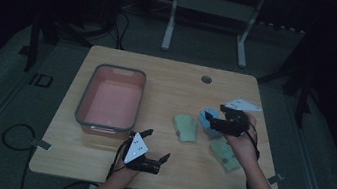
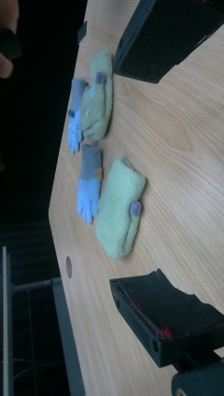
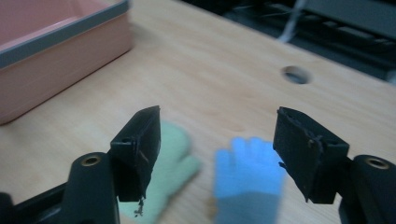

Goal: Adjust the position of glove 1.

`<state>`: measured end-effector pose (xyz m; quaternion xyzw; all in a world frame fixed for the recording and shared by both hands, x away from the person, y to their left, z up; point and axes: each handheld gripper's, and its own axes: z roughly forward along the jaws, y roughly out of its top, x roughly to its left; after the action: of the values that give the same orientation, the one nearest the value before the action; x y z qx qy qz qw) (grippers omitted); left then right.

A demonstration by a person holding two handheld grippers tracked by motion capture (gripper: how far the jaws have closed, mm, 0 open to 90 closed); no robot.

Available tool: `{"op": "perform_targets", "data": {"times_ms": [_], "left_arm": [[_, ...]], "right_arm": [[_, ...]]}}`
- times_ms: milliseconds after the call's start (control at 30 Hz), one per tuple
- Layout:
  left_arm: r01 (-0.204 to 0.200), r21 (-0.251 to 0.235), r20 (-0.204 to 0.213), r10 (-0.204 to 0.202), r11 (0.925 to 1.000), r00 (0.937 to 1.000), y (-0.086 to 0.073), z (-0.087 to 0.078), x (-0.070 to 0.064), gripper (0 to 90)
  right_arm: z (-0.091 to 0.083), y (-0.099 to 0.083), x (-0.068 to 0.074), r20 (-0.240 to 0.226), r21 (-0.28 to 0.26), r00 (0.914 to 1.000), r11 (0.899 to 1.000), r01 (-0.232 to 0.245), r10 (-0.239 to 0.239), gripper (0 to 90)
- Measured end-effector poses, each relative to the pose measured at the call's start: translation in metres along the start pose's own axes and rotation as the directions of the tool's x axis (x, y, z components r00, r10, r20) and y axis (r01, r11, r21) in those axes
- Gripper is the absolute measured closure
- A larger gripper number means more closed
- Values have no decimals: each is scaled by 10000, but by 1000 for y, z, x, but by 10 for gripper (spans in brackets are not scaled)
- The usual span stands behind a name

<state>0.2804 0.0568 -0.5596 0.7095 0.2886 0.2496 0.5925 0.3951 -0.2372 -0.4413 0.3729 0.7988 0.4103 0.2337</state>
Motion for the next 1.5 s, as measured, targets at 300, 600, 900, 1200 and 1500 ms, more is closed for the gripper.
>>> {"op": "perform_targets", "data": {"times_ms": [300, 600, 900, 1200, 1500], "left_arm": [[-89, 9, 67, 89, 10000, 9999, 0, 0, -1, 9], [-110, -15, 80, 110, 9999, 9999, 0, 0, -1, 10], [-122, -3, 106, 122, 9999, 9999, 0, 0, -1, 10], [-112, 9, 125, 112, 9999, 9999, 0, 0, -1, 10], [-123, 43, 102, 122, 9999, 9999, 0, 0, -1, 10]], "right_arm": [[38, -8, 14, -998, 792, 9943, 9958, 463, -383, 427], [70, -24, 20, -1610, 1418, 9850, 9863, 848, -616, 558], [94, -30, 23, -2108, 1765, 9748, 9780, 1112, -728, 574], [111, -42, 26, -2122, 2069, 9699, 9645, 1640, -1193, 636], [112, -44, 32, -1865, 2220, 9790, 9672, 1233, -820, 805]]}}
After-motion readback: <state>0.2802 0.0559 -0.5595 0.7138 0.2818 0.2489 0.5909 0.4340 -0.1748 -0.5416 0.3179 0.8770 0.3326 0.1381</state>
